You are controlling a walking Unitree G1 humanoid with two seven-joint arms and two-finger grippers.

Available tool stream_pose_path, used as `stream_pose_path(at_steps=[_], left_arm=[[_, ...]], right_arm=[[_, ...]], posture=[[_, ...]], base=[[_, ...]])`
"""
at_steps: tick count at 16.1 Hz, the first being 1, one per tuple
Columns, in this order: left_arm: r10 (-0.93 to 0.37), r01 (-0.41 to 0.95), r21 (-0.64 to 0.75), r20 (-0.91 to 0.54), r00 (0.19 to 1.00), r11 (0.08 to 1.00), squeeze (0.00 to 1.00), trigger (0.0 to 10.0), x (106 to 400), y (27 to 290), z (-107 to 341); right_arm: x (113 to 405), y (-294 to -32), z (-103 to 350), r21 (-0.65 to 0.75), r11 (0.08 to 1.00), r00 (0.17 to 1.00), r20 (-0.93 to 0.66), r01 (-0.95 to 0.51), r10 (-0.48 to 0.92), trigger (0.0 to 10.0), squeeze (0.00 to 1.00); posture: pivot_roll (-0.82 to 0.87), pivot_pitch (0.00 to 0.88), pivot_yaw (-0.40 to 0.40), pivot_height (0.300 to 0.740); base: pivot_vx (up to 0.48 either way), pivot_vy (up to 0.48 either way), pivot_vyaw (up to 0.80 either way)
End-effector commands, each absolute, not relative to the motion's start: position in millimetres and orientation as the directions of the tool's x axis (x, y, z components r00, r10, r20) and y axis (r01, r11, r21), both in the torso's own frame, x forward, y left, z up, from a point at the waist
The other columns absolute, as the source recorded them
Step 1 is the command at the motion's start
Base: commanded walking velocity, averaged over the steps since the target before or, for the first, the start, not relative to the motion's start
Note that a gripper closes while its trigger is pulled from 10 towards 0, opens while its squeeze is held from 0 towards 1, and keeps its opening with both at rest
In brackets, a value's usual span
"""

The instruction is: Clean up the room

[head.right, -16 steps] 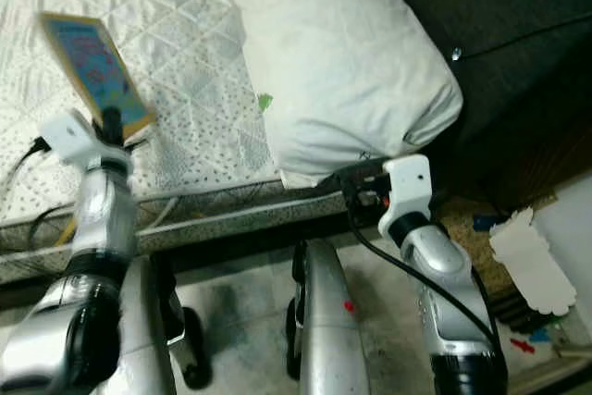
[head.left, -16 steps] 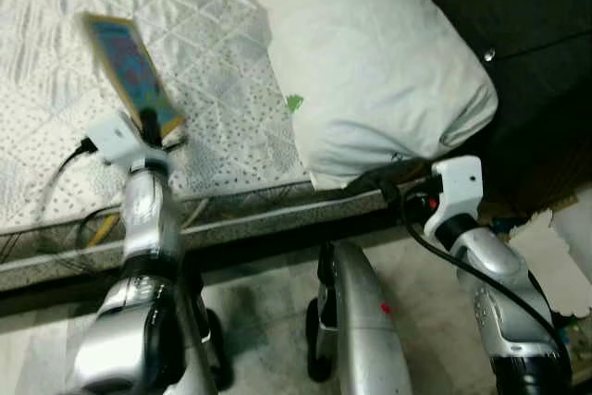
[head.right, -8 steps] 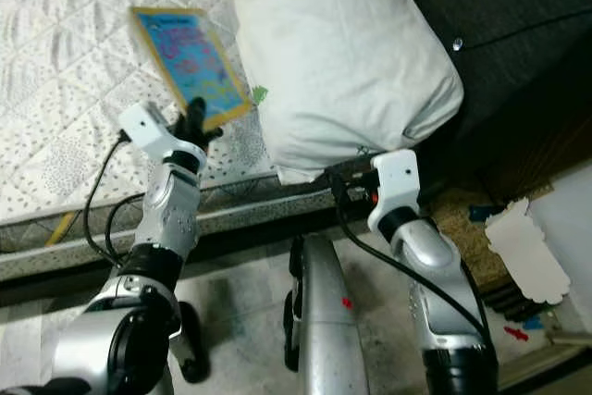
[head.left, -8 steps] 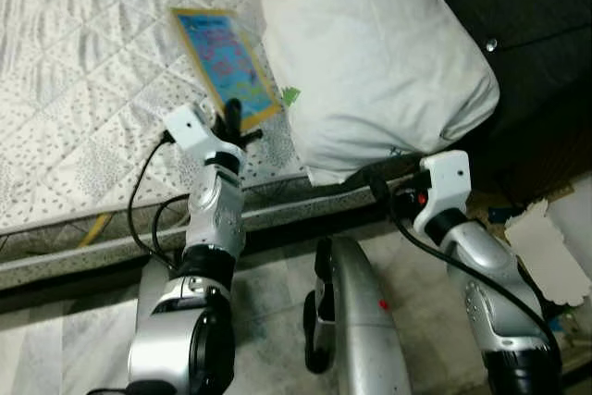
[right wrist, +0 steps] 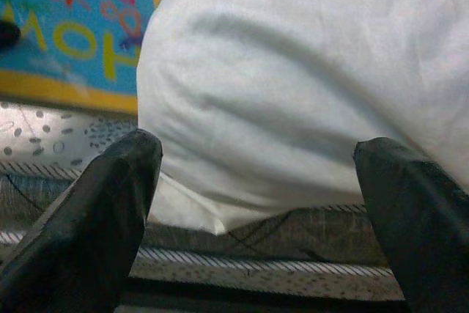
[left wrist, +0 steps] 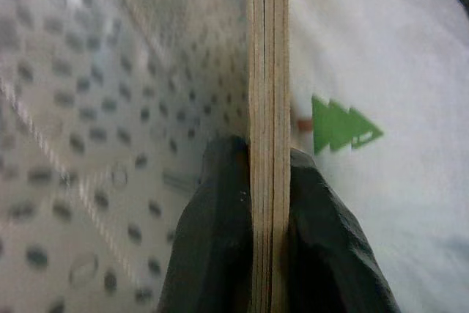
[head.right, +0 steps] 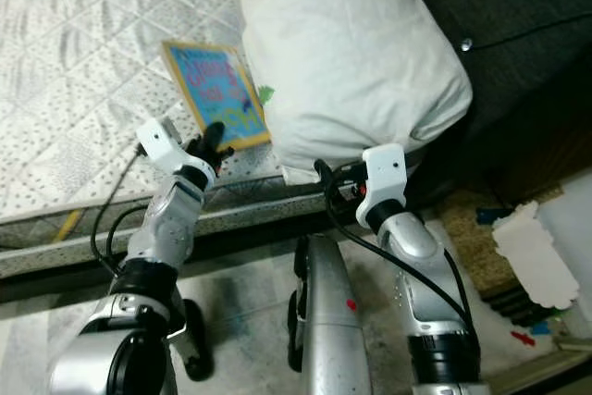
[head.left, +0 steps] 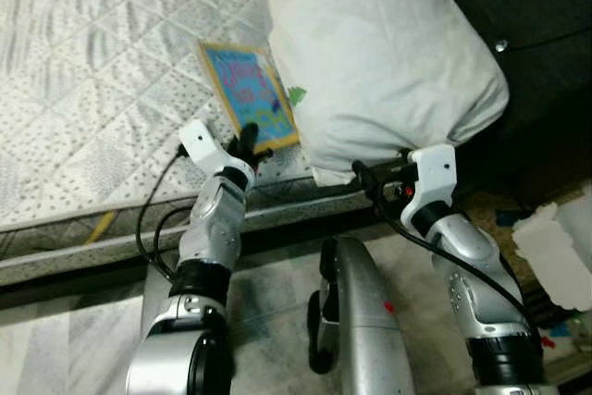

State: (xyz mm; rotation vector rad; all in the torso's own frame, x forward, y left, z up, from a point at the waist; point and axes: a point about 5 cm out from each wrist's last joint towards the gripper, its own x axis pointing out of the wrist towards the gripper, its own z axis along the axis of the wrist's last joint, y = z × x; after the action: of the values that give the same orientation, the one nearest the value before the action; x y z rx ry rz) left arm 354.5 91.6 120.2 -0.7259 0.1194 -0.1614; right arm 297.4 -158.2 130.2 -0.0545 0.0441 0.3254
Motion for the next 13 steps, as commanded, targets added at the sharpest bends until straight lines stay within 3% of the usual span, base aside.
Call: stream_pose_path(at_steps=[1, 5, 11, 12, 13], left_arm=[[-0.327, 0.106, -0.735, -0.164, 0.930, 0.669, 0.00, 10.0, 339, 46, 104], [-0.395, 0.106, -0.813, -0.159, 0.905, 0.572, 0.00, 10.0, 334, 42, 119], [-0.406, 0.050, -0.788, -0.261, 0.876, 0.614, 0.00, 10.0, 332, 57, 107], [-0.378, 0.030, -0.779, -0.269, 0.886, 0.626, 1.00, 10.0, 337, 73, 105], [-0.358, 0.018, -0.773, -0.273, 0.893, 0.634, 1.00, 10.0, 340, 80, 105]], right_arm=[[298, -160, 127, -0.049, 0.950, 0.950, -0.058, -0.309, 0.306, 10.0, 0.00], [301, -157, 126, -0.049, 0.949, 0.950, -0.050, -0.310, 0.308, 10.0, 0.00], [304, -158, 126, -0.056, 0.950, 0.951, -0.045, -0.308, 0.306, 10.0, 0.00], [304, -158, 126, -0.057, 0.950, 0.951, -0.044, -0.307, 0.305, 10.0, 0.00], [305, -158, 126, -0.058, 0.950, 0.952, -0.043, -0.306, 0.304, 10.0, 0.00]], posture=[[-0.19, 0.246, -0.076, 0.546], [-0.19, 0.238, -0.074, 0.546], [-0.19, 0.230, -0.075, 0.546], [-0.19, 0.228, -0.077, 0.546], [-0.19, 0.228, -0.077, 0.546]], base=[[0.000, 0.000, 0.00], [0.000, 0.000, 0.00], [0.000, 0.000, 0.00], [0.000, 0.000, 0.00], [0.000, 0.000, 0.00]])
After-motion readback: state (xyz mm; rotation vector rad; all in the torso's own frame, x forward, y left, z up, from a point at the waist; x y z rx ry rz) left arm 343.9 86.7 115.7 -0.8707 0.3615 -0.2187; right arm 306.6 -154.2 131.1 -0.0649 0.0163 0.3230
